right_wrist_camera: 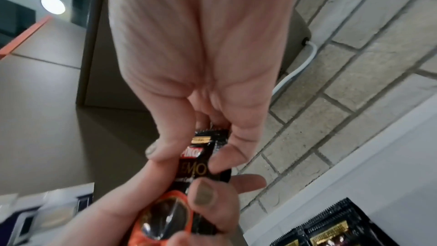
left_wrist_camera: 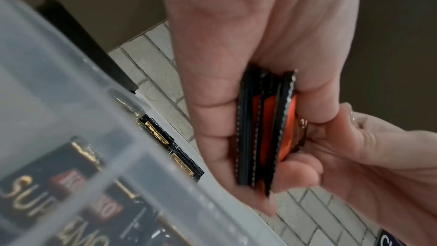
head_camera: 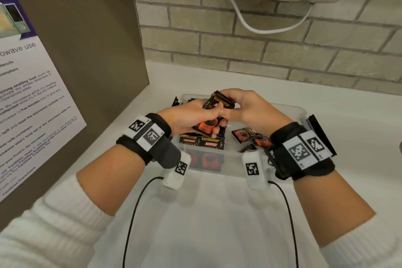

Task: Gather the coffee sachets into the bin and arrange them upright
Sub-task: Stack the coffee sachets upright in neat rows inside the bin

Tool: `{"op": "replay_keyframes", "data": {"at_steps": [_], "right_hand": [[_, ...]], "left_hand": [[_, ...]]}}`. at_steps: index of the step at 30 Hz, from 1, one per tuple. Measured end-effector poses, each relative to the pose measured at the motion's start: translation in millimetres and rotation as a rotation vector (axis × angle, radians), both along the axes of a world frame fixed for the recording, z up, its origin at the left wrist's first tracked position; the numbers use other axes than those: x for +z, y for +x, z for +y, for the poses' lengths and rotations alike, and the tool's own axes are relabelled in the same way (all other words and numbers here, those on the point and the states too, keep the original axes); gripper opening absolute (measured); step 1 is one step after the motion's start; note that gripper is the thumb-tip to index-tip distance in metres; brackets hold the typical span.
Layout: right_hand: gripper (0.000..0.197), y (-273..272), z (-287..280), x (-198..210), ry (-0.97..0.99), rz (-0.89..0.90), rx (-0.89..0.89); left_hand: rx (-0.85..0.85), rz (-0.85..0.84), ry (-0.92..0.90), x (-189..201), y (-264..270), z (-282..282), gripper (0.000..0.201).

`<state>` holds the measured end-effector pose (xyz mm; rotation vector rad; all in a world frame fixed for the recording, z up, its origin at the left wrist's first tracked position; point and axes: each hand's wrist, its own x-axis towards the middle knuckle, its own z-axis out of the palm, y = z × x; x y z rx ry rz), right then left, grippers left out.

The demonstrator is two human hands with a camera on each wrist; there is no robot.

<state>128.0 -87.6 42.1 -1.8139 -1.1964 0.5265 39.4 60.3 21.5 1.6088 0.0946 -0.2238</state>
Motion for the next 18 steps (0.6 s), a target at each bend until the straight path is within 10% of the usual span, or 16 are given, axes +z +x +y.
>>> {"op": "replay_keyframes", "data": {"at_steps": [3, 7, 9, 13, 18], "right_hand": [[0.017, 4.2, -2.2, -8.8, 0.027, 0.015, -0.079], [0.009, 3.2, -2.5, -21.4, -0.033, -0.130, -0.239], [0.013, 1.4, -3.9, -27.6, -0.113, -0.272, -0.261], [0.013, -7.0, 1.1, -39.7, -0.194, -0.492, -0.203], [0.013, -19.0, 13.7, -41.9, -0.267, -0.560, -0.071]], "left_hand": [[-0.063, -0.001, 0.066, -4.6, 4.1, 1.0, 0.024], [-0.046, 0.033, 0.128, -5.9, 11.4, 8.8, 0.075], [0.067, 0.059, 0.175, 4.8, 12.7, 17.4, 0.064], [-0.033, -0.010, 0.912, 8.6, 16.2, 28.7, 0.010], [-0.254, 0.017, 1.263, -7.9, 26.1, 25.1, 0.020]]}}
